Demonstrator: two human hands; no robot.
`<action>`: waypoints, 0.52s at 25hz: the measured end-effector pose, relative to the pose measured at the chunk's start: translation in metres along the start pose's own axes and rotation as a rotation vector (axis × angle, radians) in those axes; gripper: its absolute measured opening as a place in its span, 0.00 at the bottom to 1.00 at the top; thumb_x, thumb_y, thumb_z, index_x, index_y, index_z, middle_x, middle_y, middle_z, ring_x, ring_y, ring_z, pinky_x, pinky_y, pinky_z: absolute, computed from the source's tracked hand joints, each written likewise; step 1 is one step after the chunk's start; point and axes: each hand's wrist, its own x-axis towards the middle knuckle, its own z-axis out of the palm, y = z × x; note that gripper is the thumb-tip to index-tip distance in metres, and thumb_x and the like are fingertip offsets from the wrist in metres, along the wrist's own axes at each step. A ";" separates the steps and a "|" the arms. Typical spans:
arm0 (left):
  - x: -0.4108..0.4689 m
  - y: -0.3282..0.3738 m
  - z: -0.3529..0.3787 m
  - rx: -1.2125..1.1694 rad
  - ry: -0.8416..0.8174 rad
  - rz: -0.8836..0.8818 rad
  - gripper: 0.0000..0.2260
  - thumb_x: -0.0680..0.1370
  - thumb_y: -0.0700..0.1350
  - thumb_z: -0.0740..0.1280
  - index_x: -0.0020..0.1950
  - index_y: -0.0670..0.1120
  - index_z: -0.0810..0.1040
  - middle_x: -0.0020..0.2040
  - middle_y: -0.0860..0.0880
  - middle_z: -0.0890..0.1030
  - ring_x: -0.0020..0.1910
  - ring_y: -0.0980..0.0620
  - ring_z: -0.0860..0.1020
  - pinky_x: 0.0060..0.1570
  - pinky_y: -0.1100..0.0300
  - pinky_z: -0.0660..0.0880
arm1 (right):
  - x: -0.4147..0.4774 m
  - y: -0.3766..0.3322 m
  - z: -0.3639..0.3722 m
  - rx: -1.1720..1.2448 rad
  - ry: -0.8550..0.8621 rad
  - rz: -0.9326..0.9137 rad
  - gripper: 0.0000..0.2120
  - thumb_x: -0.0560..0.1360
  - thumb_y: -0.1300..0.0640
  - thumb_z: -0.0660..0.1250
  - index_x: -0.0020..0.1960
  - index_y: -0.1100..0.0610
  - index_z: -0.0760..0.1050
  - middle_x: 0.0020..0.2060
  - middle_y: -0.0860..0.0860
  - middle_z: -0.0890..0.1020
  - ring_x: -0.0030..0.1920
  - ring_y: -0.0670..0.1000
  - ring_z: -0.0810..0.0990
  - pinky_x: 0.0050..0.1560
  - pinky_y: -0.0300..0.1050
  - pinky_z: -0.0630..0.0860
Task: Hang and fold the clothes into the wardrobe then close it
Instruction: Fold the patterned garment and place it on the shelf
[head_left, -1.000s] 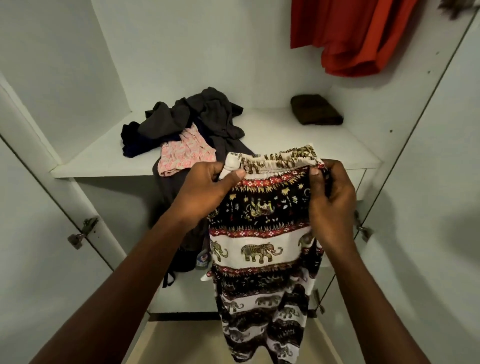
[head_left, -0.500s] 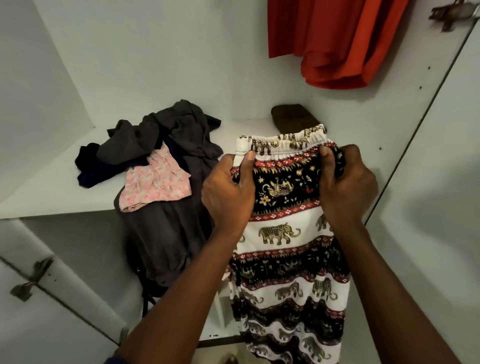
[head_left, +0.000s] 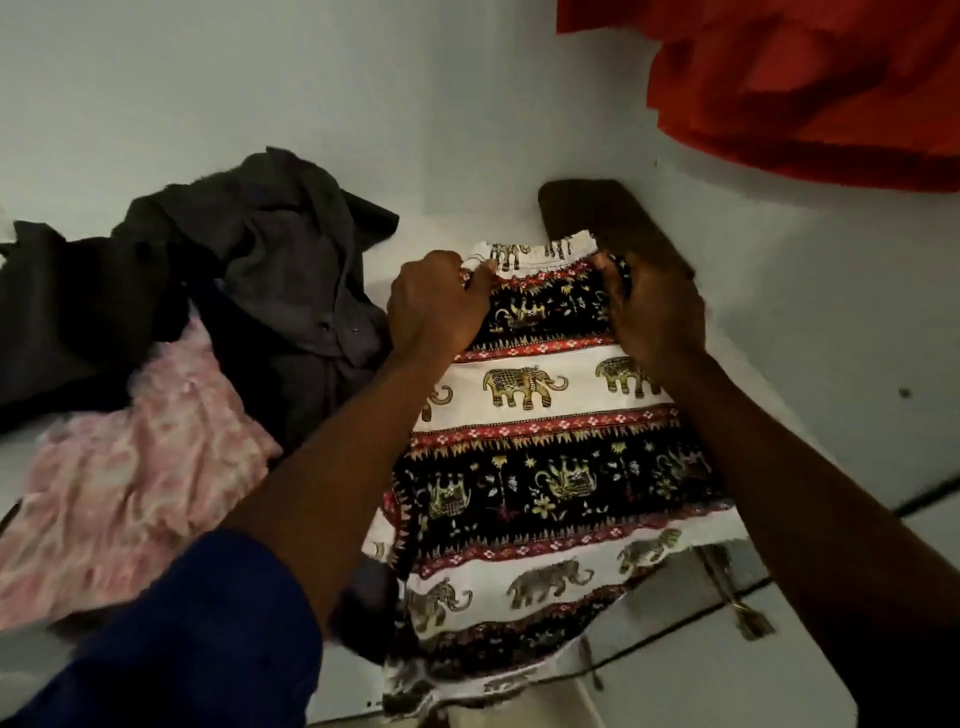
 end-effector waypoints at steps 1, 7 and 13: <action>0.013 -0.004 0.013 0.009 -0.033 -0.013 0.22 0.80 0.64 0.64 0.43 0.45 0.79 0.44 0.42 0.84 0.48 0.40 0.83 0.43 0.54 0.73 | 0.011 0.005 0.016 -0.011 -0.041 0.021 0.26 0.85 0.40 0.50 0.64 0.58 0.76 0.54 0.61 0.83 0.55 0.63 0.81 0.50 0.51 0.74; 0.070 -0.015 0.055 0.064 -0.152 -0.047 0.19 0.78 0.62 0.66 0.45 0.46 0.80 0.46 0.43 0.84 0.50 0.42 0.83 0.47 0.53 0.78 | 0.060 0.024 0.074 -0.032 -0.092 0.052 0.25 0.84 0.40 0.56 0.57 0.59 0.80 0.52 0.61 0.83 0.54 0.63 0.81 0.50 0.52 0.77; 0.076 -0.019 0.026 -0.171 -0.298 -0.219 0.17 0.78 0.61 0.70 0.60 0.51 0.80 0.57 0.50 0.83 0.60 0.49 0.80 0.58 0.58 0.75 | 0.072 0.024 0.079 -0.042 -0.073 0.053 0.25 0.83 0.39 0.57 0.53 0.59 0.81 0.49 0.62 0.83 0.51 0.65 0.81 0.47 0.51 0.73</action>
